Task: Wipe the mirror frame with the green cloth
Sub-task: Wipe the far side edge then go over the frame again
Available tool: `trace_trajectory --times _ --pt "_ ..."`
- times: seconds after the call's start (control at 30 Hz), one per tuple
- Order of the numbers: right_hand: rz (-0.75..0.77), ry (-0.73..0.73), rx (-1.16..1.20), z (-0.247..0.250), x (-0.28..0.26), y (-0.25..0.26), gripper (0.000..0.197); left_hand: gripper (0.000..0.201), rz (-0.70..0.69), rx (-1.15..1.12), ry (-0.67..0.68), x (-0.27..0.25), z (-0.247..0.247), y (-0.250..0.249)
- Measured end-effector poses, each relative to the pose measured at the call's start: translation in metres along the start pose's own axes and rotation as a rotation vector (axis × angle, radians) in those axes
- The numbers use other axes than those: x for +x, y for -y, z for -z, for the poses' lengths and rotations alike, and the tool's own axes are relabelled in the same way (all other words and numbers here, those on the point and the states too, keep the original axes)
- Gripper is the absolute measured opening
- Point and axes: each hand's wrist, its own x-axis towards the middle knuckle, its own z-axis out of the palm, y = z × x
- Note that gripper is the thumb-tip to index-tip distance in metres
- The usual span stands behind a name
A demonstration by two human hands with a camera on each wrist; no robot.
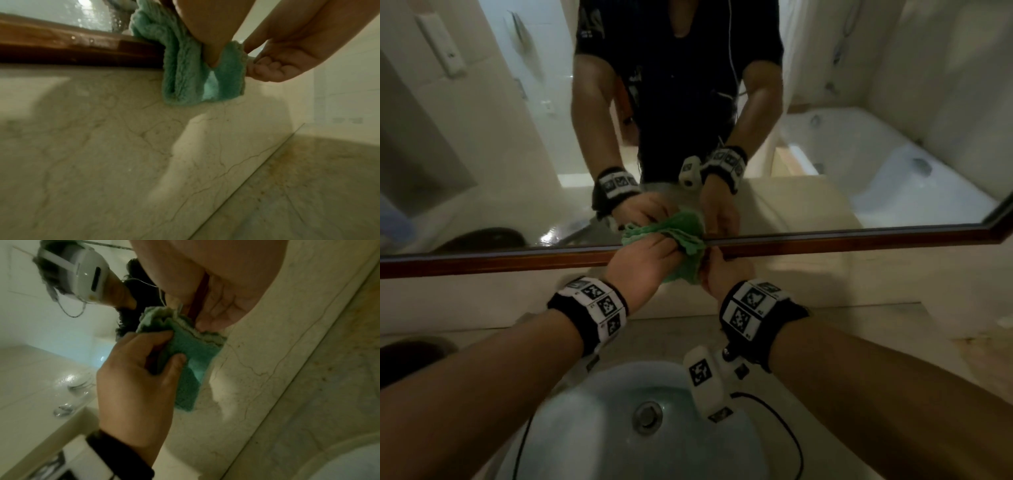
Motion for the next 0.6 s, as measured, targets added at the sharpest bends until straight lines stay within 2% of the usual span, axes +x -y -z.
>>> trace_trajectory --times 0.1,0.2,0.33,0.43,0.5,0.6 --pt "0.003 -0.021 -0.078 -0.002 -0.003 0.002 0.050 0.015 0.000 -0.014 -0.017 0.011 -0.003 -0.010" --pt "-0.007 -0.037 -0.204 -0.001 -0.008 0.008 0.050 0.029 0.047 -0.006 -0.023 0.010 -0.005 -0.021" --pt "0.014 -0.031 -0.250 -0.001 -0.010 0.010 0.051 0.028 0.110 0.004 -0.041 0.005 0.001 -0.025" --pt "-0.010 -0.047 -0.288 0.000 -0.007 0.007 0.050 0.036 0.131 -0.024 -0.002 0.005 0.008 -0.024" --pt "-0.013 0.016 -0.308 -0.004 -0.006 0.010 0.052 0.033 0.164 -0.079 0.064 0.001 0.016 -0.018" --pt "0.007 0.195 -0.254 -0.013 -0.009 0.014 0.078 0.033 0.237 -0.049 0.097 -0.020 0.027 -0.004"
